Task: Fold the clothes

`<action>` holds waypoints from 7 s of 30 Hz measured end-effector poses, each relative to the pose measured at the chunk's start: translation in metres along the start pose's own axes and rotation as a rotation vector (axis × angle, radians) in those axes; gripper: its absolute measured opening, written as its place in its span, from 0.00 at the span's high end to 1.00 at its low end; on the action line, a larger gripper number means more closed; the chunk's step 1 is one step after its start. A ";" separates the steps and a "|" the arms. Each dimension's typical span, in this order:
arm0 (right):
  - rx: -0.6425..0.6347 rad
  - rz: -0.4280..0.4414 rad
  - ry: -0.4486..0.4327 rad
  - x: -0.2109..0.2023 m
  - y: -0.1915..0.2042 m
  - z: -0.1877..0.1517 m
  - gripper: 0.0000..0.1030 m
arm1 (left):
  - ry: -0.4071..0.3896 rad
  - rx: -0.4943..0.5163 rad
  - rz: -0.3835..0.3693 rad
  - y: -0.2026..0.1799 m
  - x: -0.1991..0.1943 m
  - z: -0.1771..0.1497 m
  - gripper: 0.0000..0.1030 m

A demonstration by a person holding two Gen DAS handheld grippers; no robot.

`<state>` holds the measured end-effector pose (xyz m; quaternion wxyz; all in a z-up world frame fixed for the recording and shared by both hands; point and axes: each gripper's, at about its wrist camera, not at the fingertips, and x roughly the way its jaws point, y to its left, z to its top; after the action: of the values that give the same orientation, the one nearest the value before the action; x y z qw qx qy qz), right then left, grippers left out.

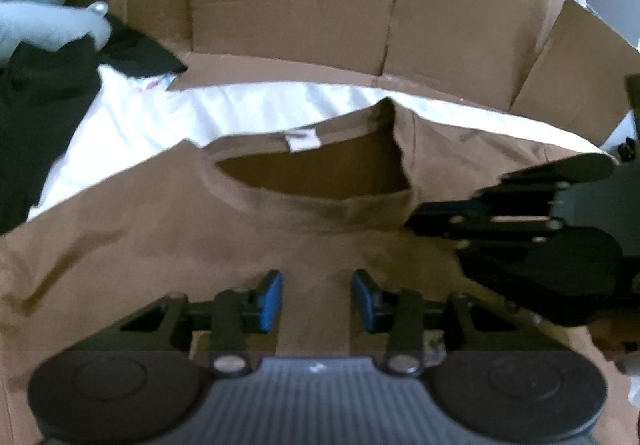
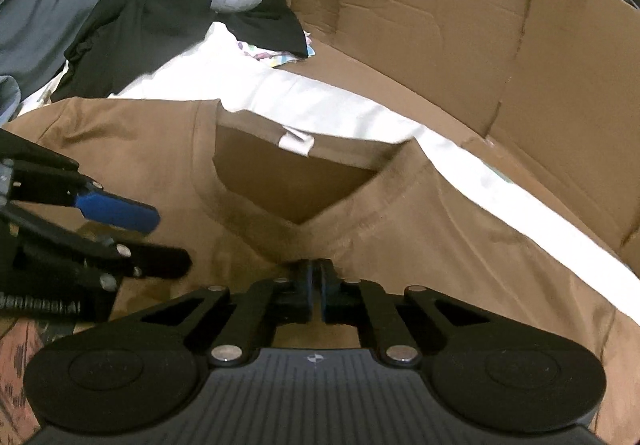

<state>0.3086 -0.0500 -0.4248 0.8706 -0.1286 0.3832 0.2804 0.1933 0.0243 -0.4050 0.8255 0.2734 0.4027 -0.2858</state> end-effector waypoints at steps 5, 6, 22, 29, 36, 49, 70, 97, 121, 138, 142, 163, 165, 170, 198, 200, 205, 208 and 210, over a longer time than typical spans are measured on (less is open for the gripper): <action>0.042 0.012 -0.007 0.013 -0.001 0.011 0.99 | -0.013 0.010 -0.001 -0.007 0.008 0.009 0.66; 0.057 0.025 -0.015 0.013 -0.003 0.012 0.99 | -0.013 0.008 0.002 -0.007 0.009 0.011 0.66; 0.263 -0.155 -0.039 -0.026 -0.092 -0.010 0.96 | 0.025 0.034 0.074 0.008 0.035 0.032 0.75; 0.293 -0.242 0.026 -0.008 -0.130 -0.016 0.92 | -0.028 0.003 0.085 0.040 0.011 0.039 0.76; 0.324 -0.264 0.015 -0.011 -0.150 -0.004 0.89 | 0.007 0.010 0.163 0.083 0.008 0.034 0.76; 0.393 -0.272 0.030 -0.008 -0.166 -0.021 0.90 | 0.063 0.041 0.254 0.112 0.018 0.029 0.61; 0.498 -0.247 0.037 -0.037 -0.186 -0.042 0.91 | 0.022 -0.151 0.202 0.195 -0.058 0.001 0.78; 0.581 -0.303 -0.011 -0.063 -0.223 -0.037 0.88 | 0.015 -0.185 0.207 0.177 -0.054 0.010 0.85; 0.455 -0.288 0.070 -0.185 -0.176 -0.143 0.65 | 0.089 -0.095 0.261 0.187 -0.055 0.020 0.57; 0.421 -0.296 0.073 -0.298 -0.127 -0.117 0.15 | 0.110 -0.155 0.177 0.159 -0.146 0.030 0.15; 0.391 -0.295 0.065 -0.328 -0.116 -0.113 0.09 | 0.093 -0.175 0.135 0.146 -0.173 0.032 0.11; 0.443 -0.232 -0.015 -0.400 -0.113 -0.108 0.07 | 0.041 -0.096 0.098 0.046 -0.265 0.137 0.09; 0.442 -0.232 -0.022 -0.405 -0.113 -0.108 0.07 | 0.032 -0.088 0.086 0.034 -0.272 0.154 0.09; 0.472 -0.219 -0.028 -0.420 -0.115 -0.107 0.07 | 0.032 -0.088 0.075 0.004 -0.289 0.198 0.09; 0.523 -0.168 -0.038 -0.474 -0.112 -0.116 0.07 | 0.041 -0.219 0.033 -0.127 -0.300 0.229 0.07; 0.521 -0.158 -0.050 -0.467 -0.109 -0.121 0.07 | 0.043 -0.229 0.014 -0.130 -0.288 0.223 0.07; 0.552 -0.150 -0.081 -0.446 -0.104 -0.139 0.07 | 0.078 -0.207 -0.022 -0.149 -0.251 0.208 0.07; 0.587 -0.150 -0.090 -0.430 -0.104 -0.151 0.07 | 0.103 -0.196 -0.049 -0.161 -0.228 0.198 0.07; 0.595 -0.158 -0.089 -0.419 -0.105 -0.158 0.07 | 0.115 -0.187 -0.071 -0.168 -0.213 0.191 0.07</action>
<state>0.0461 -0.3678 -0.2198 0.9052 0.1150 0.3986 0.0926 0.0652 -0.1679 -0.1672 0.8124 0.1967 0.4836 -0.2596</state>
